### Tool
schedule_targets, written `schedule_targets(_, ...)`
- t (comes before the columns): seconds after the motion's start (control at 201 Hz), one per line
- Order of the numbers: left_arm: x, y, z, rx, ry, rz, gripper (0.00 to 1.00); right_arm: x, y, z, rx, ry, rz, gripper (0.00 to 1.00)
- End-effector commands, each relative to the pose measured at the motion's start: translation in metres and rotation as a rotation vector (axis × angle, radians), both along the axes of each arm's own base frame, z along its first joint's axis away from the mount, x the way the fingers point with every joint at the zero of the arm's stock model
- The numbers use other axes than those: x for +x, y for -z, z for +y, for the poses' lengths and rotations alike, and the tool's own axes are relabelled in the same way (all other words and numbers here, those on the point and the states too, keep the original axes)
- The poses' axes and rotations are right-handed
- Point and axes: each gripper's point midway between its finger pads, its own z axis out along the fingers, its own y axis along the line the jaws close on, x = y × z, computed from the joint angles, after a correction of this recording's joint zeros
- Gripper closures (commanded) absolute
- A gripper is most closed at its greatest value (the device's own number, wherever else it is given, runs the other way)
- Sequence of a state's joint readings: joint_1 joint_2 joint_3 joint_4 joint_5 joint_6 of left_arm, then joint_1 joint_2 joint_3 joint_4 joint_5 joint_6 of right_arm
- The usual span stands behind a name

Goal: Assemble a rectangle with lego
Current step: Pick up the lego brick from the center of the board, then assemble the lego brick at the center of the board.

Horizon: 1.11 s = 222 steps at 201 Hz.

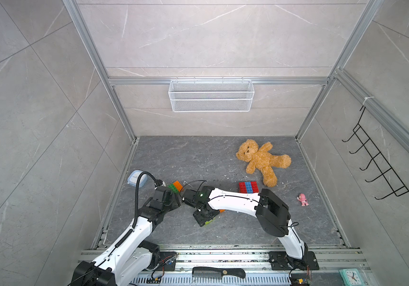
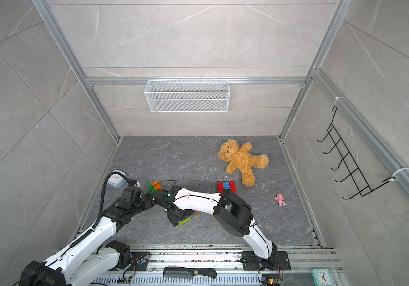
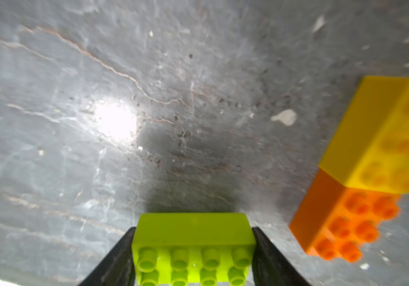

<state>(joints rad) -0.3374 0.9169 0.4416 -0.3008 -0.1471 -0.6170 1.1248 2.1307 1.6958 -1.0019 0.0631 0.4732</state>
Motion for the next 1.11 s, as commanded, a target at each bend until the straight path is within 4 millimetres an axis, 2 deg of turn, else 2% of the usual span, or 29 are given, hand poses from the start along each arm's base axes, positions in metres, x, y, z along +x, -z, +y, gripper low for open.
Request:
schedule_targets(0.0, 0.008, -0.024, -0.006, -0.015, 0.037, -0.054, 0.35, 0.017, -0.056, -0.012, 0.071, -0.031, -0.054, 0.41)
schedule_targets(0.085, 0.016, -0.034, -0.017, -0.018, 0.109, -0.078, 0.33, 0.027, -0.073, -0.026, 0.071, -0.069, -0.079, 0.43)
schedule_targets(0.165, 0.022, -0.037, -0.036, -0.040, 0.195, -0.097, 0.32, 0.039, -0.079, -0.042, 0.057, -0.065, -0.076, 0.47)
schedule_targets(0.254, 0.028, -0.035, -0.063, -0.002, 0.321, -0.143, 0.32, 0.054, -0.076, -0.055, 0.046, -0.054, -0.071, 0.51)
schedule_targets(0.364, 0.031, -0.028, -0.094, 0.006, 0.451, -0.186, 0.32, 0.067, -0.070, -0.061, 0.024, -0.070, -0.060, 0.56)
schedule_targets(0.544, 0.026, -0.010, -0.130, 0.010, 0.614, -0.198, 0.33, 0.084, -0.053, -0.065, -0.002, -0.079, -0.034, 0.61)
schedule_targets(0.788, 0.015, -0.003, -0.150, 0.026, 0.738, -0.270, 0.35, 0.092, -0.035, -0.062, 0.010, -0.080, -0.011, 0.65)
schedule_targets(1.102, 0.015, 0.005, -0.148, 0.043, 0.731, -0.251, 0.35, 0.088, -0.016, -0.060, 0.013, -0.056, 0.030, 0.68)
